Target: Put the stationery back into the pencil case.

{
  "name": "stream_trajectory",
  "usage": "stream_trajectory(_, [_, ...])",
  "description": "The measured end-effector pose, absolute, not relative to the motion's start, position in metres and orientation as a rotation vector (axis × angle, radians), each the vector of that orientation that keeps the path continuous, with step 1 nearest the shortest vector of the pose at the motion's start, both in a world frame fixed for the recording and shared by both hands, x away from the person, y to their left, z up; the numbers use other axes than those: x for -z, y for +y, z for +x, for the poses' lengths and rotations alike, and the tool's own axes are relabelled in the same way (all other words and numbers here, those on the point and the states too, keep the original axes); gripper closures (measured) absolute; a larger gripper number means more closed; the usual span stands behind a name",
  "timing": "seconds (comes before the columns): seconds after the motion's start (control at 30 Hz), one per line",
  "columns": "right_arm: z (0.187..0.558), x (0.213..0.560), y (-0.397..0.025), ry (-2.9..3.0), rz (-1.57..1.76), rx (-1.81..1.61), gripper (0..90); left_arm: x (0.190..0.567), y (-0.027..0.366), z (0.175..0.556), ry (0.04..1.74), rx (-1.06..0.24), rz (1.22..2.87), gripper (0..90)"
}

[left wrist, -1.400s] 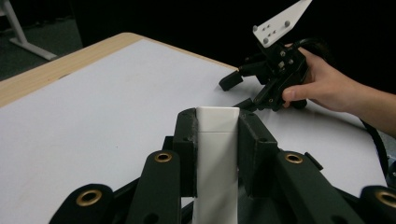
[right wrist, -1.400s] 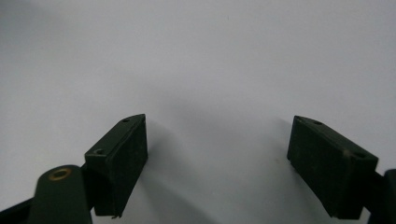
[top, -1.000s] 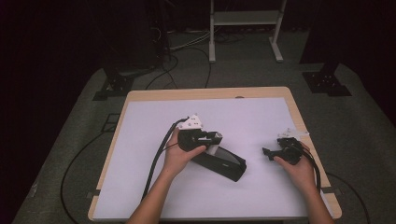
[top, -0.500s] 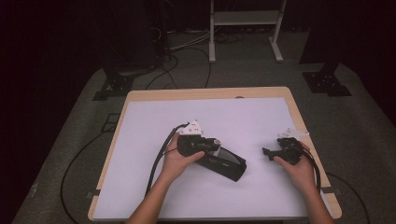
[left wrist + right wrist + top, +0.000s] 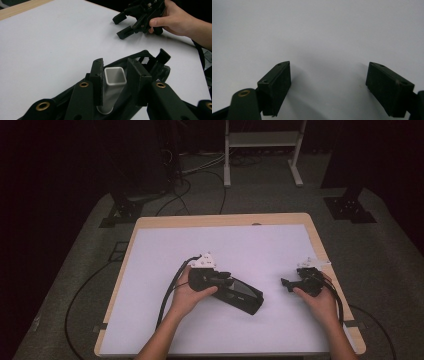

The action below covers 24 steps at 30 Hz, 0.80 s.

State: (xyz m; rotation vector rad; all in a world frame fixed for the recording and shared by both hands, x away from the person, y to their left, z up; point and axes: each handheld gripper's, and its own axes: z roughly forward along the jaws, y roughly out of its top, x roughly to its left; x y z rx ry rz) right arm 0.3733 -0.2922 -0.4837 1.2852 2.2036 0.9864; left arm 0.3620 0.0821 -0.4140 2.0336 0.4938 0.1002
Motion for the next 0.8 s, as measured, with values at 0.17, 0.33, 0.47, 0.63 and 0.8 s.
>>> stream_trajectory(0.17, [0.373, 0.484, -0.292, 2.204, 1.285, -0.986, 18.9, 0.411, 0.085, 0.36, 0.492, -0.107, 2.03, 64.2])
stream_trajectory(0.33, [0.373, 0.484, -0.292, 2.204, 1.285, -0.986, 18.9, 0.405, 0.092, 0.357, 0.496, -0.121, 2.026, 60.8])
stream_trajectory(0.47, [0.373, 0.484, -0.292, 2.203, 1.286, -0.986, 18.9, 0.402, 0.099, 0.355, 0.496, -0.136, 2.031, 56.6])
stream_trajectory(0.63, [0.373, 0.484, -0.292, 2.203, 1.286, -0.986, 18.9, 0.4, 0.107, 0.352, 0.511, -0.151, 2.021, 50.9])
stream_trajectory(0.8, [0.373, 0.484, -0.292, 2.203, 1.286, -0.987, 18.9, 0.397, 0.118, 0.348, 0.517, -0.176, 2.026, 46.6])
